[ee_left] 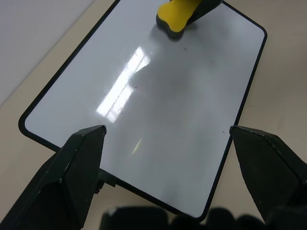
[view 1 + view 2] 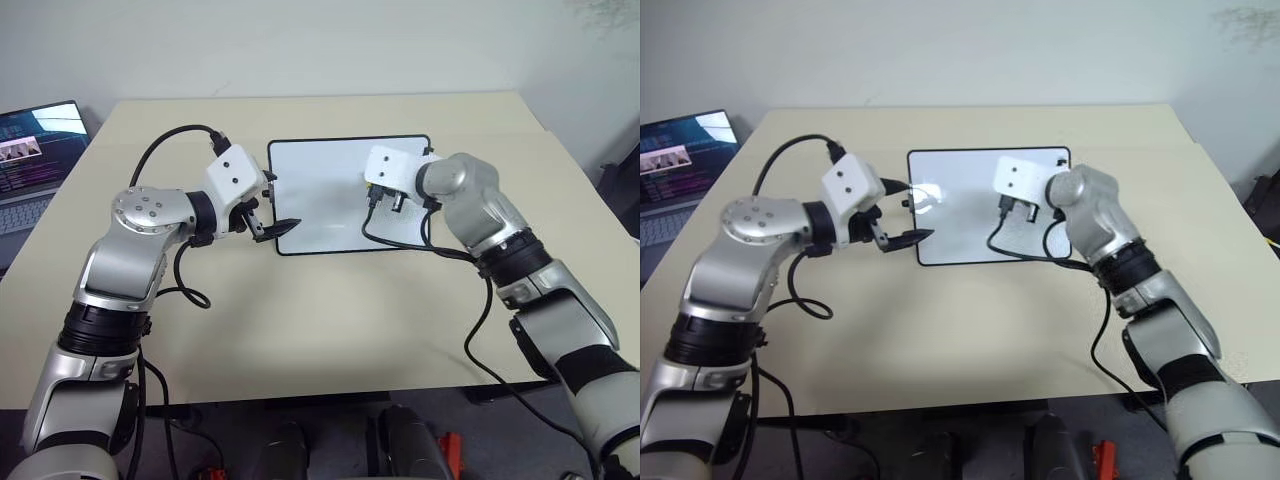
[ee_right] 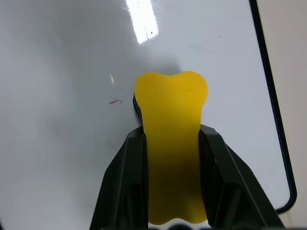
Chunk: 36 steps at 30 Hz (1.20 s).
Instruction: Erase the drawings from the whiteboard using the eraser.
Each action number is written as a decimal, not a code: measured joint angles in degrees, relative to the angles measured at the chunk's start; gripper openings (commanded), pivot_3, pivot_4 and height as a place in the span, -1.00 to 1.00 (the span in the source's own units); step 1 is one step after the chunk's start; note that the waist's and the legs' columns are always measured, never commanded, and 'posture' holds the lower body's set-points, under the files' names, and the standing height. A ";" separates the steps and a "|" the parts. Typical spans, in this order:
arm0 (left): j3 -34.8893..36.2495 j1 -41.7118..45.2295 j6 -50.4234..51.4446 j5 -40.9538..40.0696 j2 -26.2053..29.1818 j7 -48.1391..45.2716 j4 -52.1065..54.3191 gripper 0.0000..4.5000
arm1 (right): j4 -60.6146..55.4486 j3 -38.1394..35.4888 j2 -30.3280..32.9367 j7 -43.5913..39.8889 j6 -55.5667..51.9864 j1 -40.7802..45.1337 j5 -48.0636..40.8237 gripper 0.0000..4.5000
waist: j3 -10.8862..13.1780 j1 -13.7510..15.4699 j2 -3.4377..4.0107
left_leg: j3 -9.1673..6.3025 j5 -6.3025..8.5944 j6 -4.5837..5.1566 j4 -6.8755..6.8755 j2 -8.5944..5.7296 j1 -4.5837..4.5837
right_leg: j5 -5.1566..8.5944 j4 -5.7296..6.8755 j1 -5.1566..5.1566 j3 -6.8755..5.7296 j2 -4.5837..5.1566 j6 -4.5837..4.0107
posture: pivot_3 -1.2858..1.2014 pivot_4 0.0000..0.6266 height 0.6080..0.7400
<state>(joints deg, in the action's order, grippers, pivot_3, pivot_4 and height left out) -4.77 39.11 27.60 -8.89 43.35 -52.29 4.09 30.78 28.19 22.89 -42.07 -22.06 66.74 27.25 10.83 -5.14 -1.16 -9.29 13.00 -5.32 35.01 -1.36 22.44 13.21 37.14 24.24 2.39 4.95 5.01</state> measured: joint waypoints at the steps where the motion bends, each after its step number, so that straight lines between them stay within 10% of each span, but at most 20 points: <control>1: 0.00 -0.04 0.15 0.00 0.01 0.00 0.08 1.00 | 0.85 0.10 0.00 0.15 0.50 0.33 0.44 -0.55 | 0.00 0.01 0.00 | 0.00 0.00 -0.01 0.00 0.00 0.00 | 0.00 0.00 0.00 0.00 0.00 0.00 | 0.03 -0.52 1.00; 36: 0.05 -0.40 0.70 0.01 0.19 0.17 0.85 1.00 | 18.92 5.47 6.62 4.38 10.76 5.64 11.92 -0.55 | -0.07 0.22 -0.10 | 0.06 -0.08 0.11 0.09 0.00 -1.28 | -0.10 0.05 -1.21 0.14 -0.03 0.34 | 0.03 -0.52 1.00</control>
<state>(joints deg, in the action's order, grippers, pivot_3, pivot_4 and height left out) -4.72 38.71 28.31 -8.88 43.54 -52.12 4.93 49.70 33.66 29.51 -37.69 -11.30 72.38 39.17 10.76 -4.92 -1.26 -9.23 12.91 -5.22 35.10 -1.36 21.16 13.11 37.19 23.03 2.53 4.92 5.35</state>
